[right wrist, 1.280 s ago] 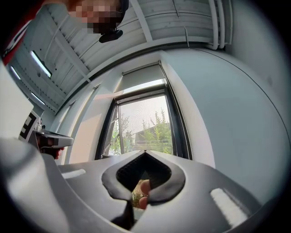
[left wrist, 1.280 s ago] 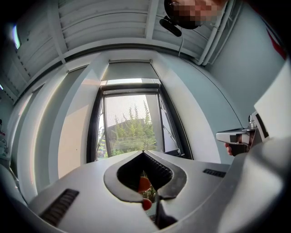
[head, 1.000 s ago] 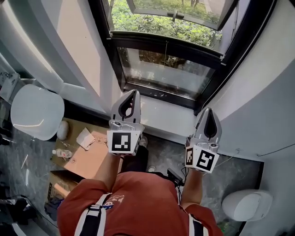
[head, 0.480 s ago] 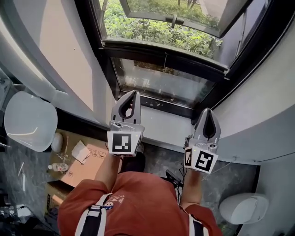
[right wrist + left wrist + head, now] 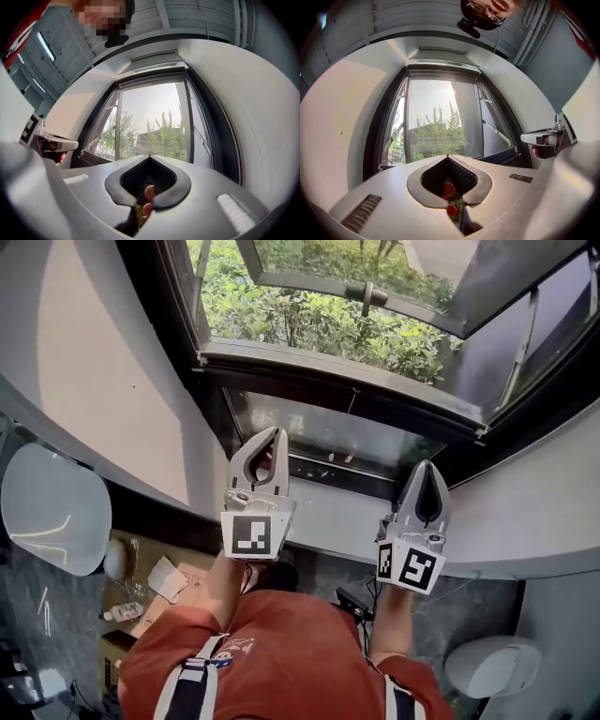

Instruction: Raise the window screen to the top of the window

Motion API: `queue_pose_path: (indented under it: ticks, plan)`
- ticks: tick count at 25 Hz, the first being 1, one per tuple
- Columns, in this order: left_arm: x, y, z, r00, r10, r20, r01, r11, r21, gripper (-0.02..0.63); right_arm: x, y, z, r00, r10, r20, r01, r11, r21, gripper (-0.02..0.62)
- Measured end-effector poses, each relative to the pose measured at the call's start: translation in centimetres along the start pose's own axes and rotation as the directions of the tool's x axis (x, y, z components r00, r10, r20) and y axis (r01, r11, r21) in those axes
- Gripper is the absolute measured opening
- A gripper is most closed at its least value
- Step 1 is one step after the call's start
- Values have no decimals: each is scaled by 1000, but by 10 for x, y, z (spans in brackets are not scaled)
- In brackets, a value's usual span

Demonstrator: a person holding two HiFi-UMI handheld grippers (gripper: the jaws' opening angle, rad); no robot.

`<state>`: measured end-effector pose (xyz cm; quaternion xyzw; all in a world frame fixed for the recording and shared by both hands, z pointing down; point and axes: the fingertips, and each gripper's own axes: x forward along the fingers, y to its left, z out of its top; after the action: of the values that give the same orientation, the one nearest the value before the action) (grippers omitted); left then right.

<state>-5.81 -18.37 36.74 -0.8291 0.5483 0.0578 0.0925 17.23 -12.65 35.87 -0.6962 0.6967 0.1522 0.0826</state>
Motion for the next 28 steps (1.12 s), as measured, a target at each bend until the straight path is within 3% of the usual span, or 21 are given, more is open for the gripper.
queue_pose_path:
  ticks: [6,12,28]
  plan:
    - [45,35,-12,1000,-20,9,20,1000,-11,5,50,23,-13,1000,2,-26,-3,998,-62,9]
    - [76,43,-20,999,-51,12,52,999,-18,5,78,26,-20,999,-4,-49,-2,993,-116,9]
    - [110,22,-29,1000,-29,-2,29,999,20,5,101,-14,-37,1000,2,-22,-4,997,-81,9]
